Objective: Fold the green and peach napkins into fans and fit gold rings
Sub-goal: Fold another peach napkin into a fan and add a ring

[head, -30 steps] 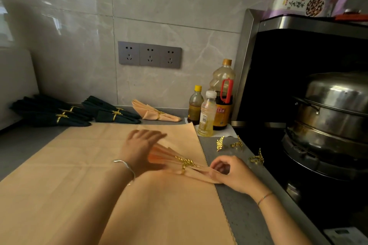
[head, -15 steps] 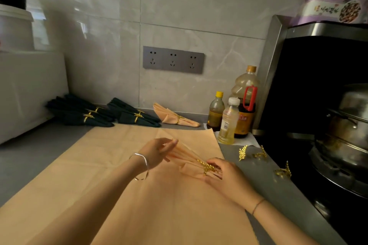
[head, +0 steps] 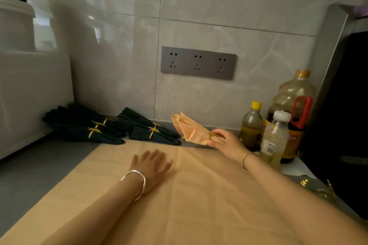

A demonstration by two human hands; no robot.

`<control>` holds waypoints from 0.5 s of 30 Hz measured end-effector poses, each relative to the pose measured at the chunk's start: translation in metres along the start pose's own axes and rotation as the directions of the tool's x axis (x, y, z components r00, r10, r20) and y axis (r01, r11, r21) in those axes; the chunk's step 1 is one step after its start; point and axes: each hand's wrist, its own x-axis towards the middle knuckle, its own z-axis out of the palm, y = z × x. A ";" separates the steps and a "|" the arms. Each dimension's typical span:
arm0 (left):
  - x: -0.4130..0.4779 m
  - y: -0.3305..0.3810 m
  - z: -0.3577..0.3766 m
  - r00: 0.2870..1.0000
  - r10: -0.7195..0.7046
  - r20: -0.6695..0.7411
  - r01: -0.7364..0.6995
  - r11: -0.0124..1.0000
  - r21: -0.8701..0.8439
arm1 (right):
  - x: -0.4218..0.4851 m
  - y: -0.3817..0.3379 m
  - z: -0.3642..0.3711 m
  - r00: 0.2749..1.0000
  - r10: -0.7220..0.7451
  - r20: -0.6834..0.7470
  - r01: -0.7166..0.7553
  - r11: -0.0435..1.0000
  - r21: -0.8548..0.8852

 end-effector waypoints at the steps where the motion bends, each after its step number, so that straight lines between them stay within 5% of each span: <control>1: 0.000 0.000 0.001 1.000 0.011 -0.006 -0.011 1.000 -0.004 | 0.007 0.006 0.005 1.000 0.001 -0.001 -0.001 0.999 -0.052; 15: -0.002 0.001 0.001 1.000 0.009 0.025 -0.012 0.996 0.088 | 0.019 0.017 0.039 0.995 0.069 -0.075 -0.093 0.914 -0.396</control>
